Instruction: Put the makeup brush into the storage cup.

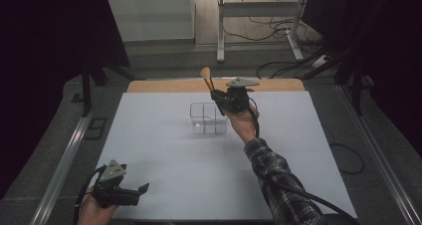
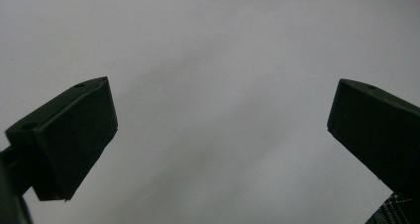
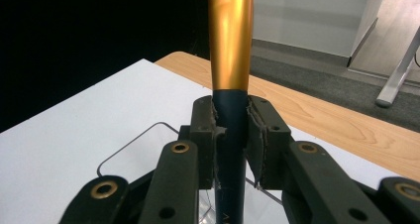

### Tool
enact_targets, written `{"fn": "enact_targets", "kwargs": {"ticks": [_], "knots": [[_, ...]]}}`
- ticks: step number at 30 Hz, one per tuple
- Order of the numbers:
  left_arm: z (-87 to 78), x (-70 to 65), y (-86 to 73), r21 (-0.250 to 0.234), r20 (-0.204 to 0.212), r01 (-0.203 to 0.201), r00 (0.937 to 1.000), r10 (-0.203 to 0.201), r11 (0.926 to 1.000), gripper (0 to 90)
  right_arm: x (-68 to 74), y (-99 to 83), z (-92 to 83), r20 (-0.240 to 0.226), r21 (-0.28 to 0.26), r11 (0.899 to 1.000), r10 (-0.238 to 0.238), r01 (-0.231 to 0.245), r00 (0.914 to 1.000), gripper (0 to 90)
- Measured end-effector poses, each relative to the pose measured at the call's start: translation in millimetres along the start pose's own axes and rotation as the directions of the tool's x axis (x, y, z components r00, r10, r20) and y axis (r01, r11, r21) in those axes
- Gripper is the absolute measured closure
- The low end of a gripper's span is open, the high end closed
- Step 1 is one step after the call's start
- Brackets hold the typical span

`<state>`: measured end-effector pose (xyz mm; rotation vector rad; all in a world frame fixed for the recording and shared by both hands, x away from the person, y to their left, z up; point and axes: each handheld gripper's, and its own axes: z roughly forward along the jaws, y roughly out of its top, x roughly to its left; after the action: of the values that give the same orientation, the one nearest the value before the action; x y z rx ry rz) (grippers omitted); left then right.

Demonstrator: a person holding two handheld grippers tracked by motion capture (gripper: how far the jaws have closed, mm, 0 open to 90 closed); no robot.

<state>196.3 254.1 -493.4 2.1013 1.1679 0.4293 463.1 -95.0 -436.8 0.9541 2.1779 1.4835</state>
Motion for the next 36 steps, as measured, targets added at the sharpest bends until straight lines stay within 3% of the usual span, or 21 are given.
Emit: {"fn": "enact_targets", "kwargs": {"ticks": [36], "knots": [[0.3,-0.5,0.1,0.002,0.003,-0.001,1.0000,0.001,1.0000,0.0,-3.9,-22.4,6.5,0.019,0.030,1.000,-0.002,0.001,0.9998,74.3]]}}
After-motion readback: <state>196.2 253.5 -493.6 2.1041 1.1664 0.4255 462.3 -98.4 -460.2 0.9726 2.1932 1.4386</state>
